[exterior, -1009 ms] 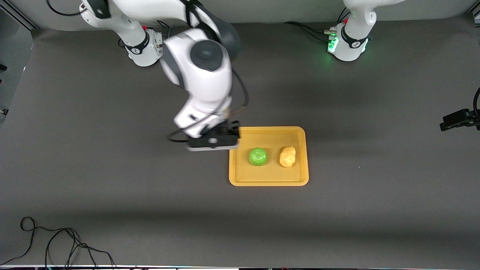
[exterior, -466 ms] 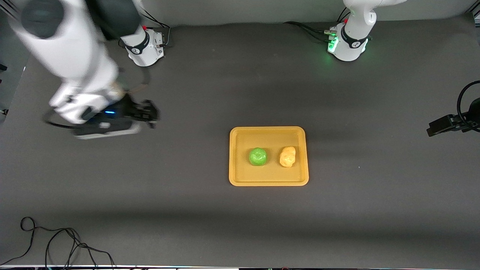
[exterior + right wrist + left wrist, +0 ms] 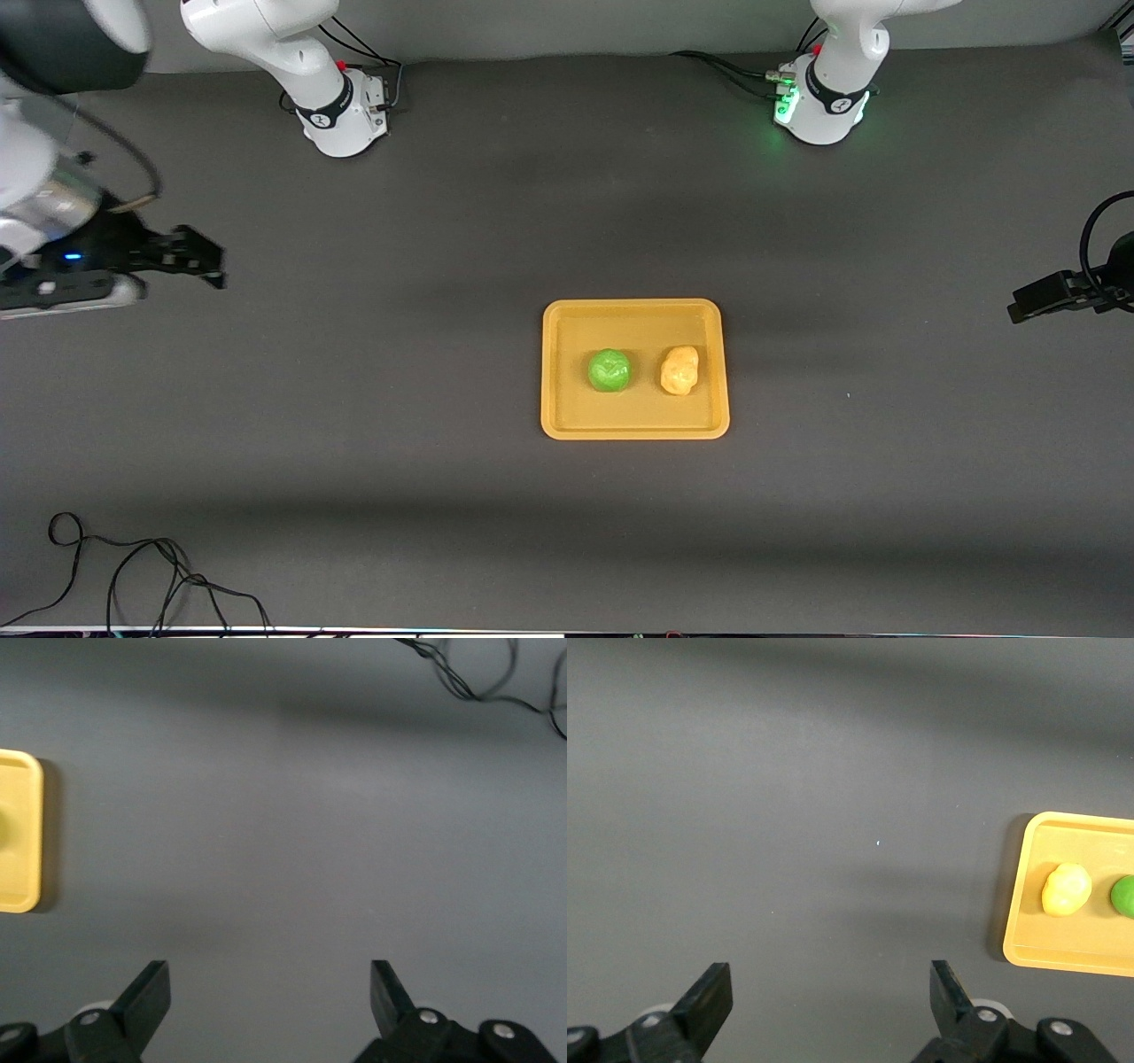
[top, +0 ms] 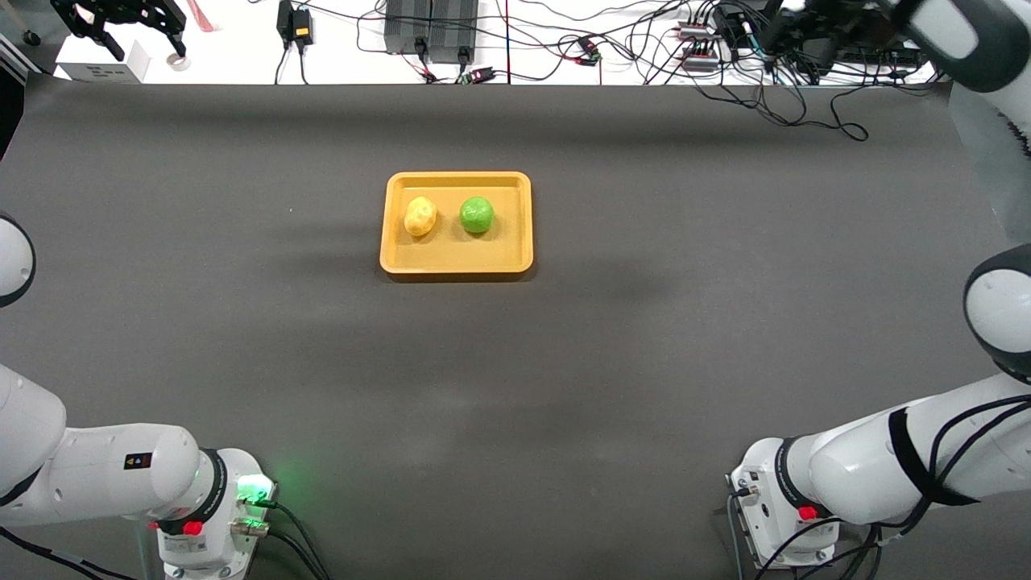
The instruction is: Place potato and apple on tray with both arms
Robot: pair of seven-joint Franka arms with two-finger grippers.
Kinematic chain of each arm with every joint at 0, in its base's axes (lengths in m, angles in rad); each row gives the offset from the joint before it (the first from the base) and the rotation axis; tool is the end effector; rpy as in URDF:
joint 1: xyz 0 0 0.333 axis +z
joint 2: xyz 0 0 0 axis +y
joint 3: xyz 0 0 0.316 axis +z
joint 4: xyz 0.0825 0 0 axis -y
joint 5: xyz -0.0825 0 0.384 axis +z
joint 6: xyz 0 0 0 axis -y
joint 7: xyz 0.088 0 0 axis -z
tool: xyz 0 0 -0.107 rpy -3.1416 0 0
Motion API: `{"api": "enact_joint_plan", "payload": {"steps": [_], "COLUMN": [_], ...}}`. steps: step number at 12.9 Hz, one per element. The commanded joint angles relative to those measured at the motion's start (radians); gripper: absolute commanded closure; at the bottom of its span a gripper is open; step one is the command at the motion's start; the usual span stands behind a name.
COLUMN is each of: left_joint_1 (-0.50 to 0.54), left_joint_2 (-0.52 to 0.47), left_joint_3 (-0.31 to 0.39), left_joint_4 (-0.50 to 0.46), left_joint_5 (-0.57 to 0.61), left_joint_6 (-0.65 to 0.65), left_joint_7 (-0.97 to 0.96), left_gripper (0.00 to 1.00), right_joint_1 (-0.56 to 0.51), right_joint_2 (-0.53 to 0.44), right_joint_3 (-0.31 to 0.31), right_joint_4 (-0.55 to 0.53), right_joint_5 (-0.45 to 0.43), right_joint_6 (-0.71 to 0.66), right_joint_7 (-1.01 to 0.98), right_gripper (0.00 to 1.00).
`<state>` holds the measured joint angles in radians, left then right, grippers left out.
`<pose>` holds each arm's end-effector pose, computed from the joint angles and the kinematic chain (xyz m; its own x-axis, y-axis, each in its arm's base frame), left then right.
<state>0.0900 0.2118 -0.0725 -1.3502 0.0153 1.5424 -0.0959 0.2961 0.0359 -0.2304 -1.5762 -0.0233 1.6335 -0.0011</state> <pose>0.6159 0.0175 0.6021 0.9932 0.1149 -0.0190 0.1149 -0.9934 -0.0019 0.5696 0.0375 0.6079 0.9974 0.0685 0.0223 0.0678 -0.9972 0.0315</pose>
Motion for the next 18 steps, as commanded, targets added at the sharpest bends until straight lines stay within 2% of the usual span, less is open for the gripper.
{"api": "enact_joint_plan", "payload": {"steps": [1,2,4,10,11,12,13,15,18], "left_joint_1": [-0.013,-0.013,-0.013,-0.019,-0.019,-0.018,-0.018,-0.018,-0.018], "left_joint_2": [-0.002,-0.002,-0.003,-0.002,0.0,0.001,0.001,0.0,0.0], "left_joint_3": [0.005,0.005,0.005,0.005,0.005,0.007,0.005,0.005,0.005], "left_joint_4": [0.008,0.01,0.008,0.01,0.008,0.008,0.008,0.008,0.008], "left_joint_5": [-0.006,-0.006,-0.006,-0.005,-0.006,-0.006,-0.006,-0.005,-0.006], "left_joint_6": [0.002,0.002,0.002,0.004,0.004,0.01,0.012,0.01,0.01], "left_joint_7": [0.004,0.002,-0.001,-0.004,-0.004,-0.004,-0.004,-0.004,-0.005], "left_gripper": [0.01,0.01,0.01,0.02,0.02,0.02,0.02,0.02,0.02], "right_joint_1": [-0.142,-0.19,-0.232,-0.239,-0.274,-0.314,-0.321,-0.312,-0.272], "right_joint_2": [-0.039,-0.04,-0.036,-0.028,-0.028,-0.028,-0.03,-0.033,-0.033], "right_joint_3": [0.09,0.115,0.12,0.118,0.137,0.188,0.203,0.2,0.157], "right_joint_4": [-0.045,-0.044,-0.039,-0.034,-0.033,-0.033,-0.033,-0.033,-0.034], "right_joint_5": [0.02,0.02,0.02,0.006,0.008,0.006,0.005,0.005,0.005], "right_joint_6": [0.023,0.02,0.02,0.017,0.016,0.014,0.014,0.011,0.006], "right_joint_7": [-0.031,-0.03,-0.031,-0.027,-0.028,-0.031,-0.028,-0.03,-0.03], "right_gripper": [0.0,0.0,0.0,0.0,0.0,0.0,0.0,0.0,0.0]}}
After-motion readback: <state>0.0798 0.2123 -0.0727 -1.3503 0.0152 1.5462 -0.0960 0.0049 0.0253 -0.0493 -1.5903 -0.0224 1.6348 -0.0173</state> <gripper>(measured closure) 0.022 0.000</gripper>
